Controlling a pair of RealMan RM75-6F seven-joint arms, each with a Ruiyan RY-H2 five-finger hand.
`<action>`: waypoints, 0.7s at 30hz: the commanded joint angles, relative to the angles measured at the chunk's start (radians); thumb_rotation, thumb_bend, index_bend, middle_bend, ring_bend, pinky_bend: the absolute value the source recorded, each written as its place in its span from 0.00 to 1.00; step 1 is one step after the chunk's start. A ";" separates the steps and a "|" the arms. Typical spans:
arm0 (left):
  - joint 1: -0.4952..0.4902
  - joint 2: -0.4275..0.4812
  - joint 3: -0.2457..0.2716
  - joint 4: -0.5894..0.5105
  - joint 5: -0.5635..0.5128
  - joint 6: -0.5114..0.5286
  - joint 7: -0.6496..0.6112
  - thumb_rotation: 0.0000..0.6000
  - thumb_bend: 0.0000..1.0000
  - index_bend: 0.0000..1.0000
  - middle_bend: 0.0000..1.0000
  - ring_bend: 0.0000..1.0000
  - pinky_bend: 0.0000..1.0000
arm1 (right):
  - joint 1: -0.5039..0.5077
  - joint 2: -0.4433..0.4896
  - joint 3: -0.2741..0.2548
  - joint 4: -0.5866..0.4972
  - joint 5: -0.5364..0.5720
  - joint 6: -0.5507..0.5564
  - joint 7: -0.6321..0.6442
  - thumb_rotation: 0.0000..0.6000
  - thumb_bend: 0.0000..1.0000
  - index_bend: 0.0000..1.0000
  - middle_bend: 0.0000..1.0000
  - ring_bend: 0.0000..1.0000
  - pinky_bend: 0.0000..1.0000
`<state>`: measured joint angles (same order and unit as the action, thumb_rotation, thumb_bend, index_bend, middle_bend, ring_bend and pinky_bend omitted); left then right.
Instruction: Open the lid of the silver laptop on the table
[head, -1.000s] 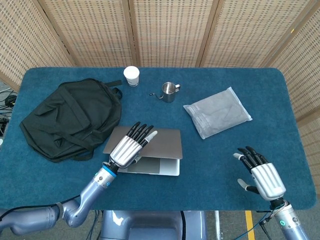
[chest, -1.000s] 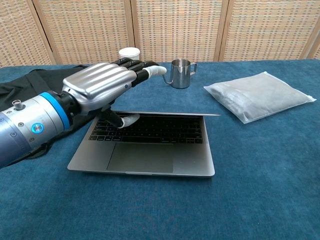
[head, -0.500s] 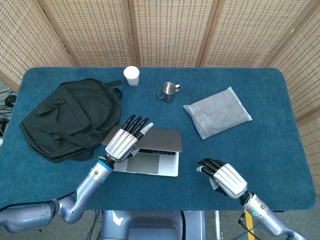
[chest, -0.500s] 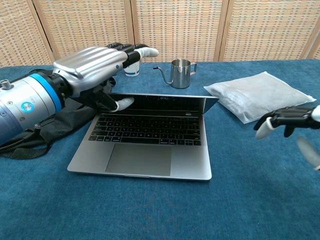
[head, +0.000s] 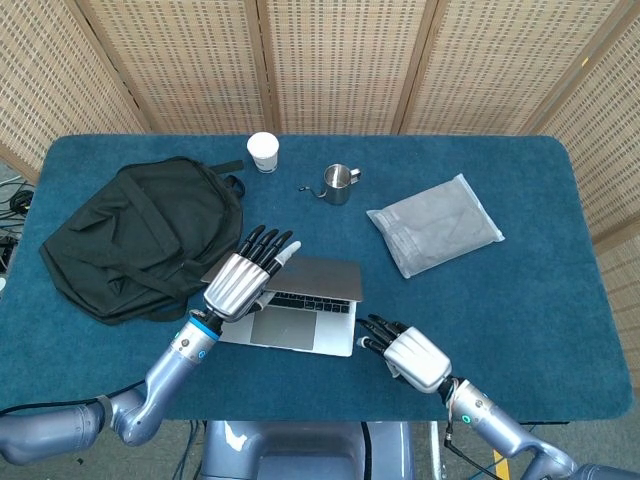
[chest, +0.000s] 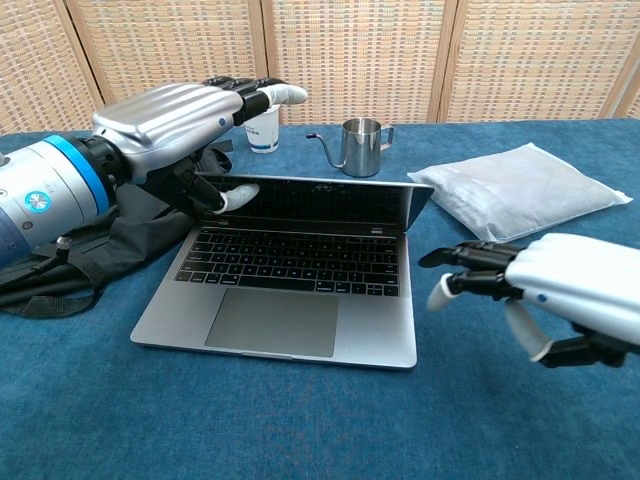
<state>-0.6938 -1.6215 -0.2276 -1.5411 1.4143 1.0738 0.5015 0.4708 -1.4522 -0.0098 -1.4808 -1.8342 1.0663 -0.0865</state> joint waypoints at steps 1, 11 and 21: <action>-0.003 0.002 0.002 0.004 0.002 0.005 -0.002 1.00 0.44 0.00 0.00 0.00 0.00 | 0.028 -0.030 0.021 -0.051 0.071 -0.086 -0.085 1.00 0.98 0.17 0.03 0.04 0.34; -0.011 0.019 0.010 0.024 -0.006 0.001 -0.039 1.00 0.44 0.00 0.00 0.00 0.00 | 0.076 -0.071 0.030 -0.063 0.148 -0.188 -0.151 1.00 1.00 0.07 0.00 0.01 0.32; -0.015 0.046 0.023 0.033 0.010 0.013 -0.069 1.00 0.44 0.00 0.00 0.00 0.00 | 0.111 -0.103 0.023 -0.035 0.194 -0.242 -0.212 1.00 1.00 0.07 0.00 0.01 0.32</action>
<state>-0.7090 -1.5763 -0.2050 -1.5078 1.4237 1.0859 0.4326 0.5770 -1.5496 0.0145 -1.5191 -1.6462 0.8308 -0.2879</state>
